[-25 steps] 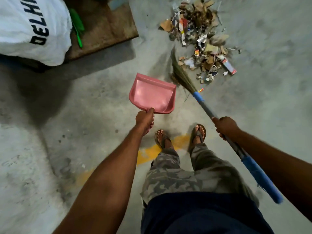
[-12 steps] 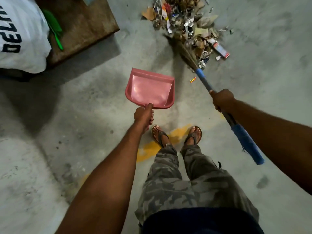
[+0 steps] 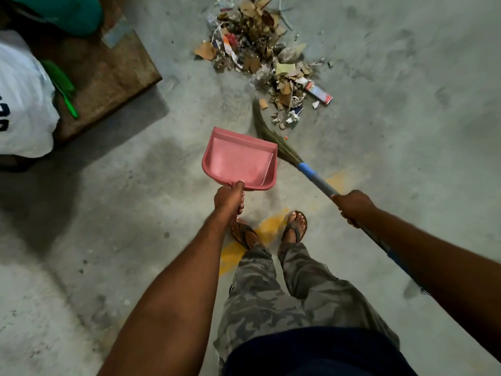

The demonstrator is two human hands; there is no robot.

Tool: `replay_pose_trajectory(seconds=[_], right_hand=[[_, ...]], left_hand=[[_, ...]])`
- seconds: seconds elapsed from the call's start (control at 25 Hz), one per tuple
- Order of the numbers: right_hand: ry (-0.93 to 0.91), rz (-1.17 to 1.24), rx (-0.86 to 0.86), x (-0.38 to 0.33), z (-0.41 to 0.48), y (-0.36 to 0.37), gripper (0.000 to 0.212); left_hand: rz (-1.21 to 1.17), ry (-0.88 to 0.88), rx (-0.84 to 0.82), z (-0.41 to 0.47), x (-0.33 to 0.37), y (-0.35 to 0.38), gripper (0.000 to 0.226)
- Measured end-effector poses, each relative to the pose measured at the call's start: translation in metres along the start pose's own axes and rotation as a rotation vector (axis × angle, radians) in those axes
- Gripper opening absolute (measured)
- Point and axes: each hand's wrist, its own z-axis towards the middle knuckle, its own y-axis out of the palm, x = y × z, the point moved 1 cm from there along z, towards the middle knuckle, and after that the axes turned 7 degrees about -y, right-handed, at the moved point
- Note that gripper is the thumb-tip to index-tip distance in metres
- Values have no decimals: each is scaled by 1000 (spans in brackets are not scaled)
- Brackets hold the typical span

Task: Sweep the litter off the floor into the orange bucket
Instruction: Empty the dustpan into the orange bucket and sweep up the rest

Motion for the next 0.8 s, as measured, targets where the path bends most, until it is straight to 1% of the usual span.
replay_pose_trajectory(seconds=[0.12,0.2,0.28,0.4,0.52,0.64,0.8], right_hand=[[57,-158,2,30,11,-23,43],[26,-211,49,20,28,-38,41],[-38,-228,102,-4,46,-52,44],[-131,-207,181,-43,60,-68,50],[-190,-123,210,-69,55,-78,54],[-217,-91,235,-78,35,-82,52],[-208,-41,235,-77,-4,-74,50]], left_hand=[[17,-26,-20,-3,-1,22,31],[17,-19,-12,-2,2,33,31],[5,8,1,1,10,41,32],[-18,40,15,2,30,49,33],[-31,76,37,-1,53,45,32],[-59,108,20,-3,74,36,32],[-55,137,-3,-2,96,12,31]])
